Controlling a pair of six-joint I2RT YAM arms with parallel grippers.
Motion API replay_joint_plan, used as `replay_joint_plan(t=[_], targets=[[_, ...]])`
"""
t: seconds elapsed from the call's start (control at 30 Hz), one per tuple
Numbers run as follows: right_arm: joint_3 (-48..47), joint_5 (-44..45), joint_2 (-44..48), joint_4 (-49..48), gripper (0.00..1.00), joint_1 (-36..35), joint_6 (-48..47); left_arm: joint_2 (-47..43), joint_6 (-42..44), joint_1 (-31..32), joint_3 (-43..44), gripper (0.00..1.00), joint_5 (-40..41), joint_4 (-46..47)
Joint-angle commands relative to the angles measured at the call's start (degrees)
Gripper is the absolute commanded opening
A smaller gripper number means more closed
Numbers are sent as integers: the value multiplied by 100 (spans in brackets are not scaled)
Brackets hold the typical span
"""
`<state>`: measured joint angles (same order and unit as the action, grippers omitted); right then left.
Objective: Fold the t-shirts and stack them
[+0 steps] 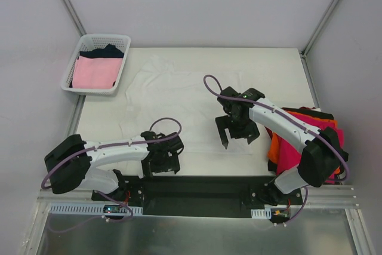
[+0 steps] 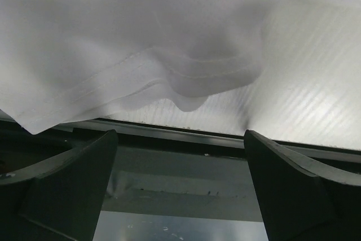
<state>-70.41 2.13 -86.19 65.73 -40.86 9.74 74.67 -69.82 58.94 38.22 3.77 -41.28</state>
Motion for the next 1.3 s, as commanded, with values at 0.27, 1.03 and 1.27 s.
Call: replay_joint_plan(t=[0.27, 1.03, 1.27], targets=[[177, 103, 296, 141, 96, -10, -139, 460, -822, 74, -157, 88, 343, -354], [238, 103, 314, 71, 96, -10, -156, 443, -339, -58, 452, 88, 1047, -1163], [195, 16, 252, 53, 96, -18, -174, -216, -532, -154, -235, 75, 801, -997]])
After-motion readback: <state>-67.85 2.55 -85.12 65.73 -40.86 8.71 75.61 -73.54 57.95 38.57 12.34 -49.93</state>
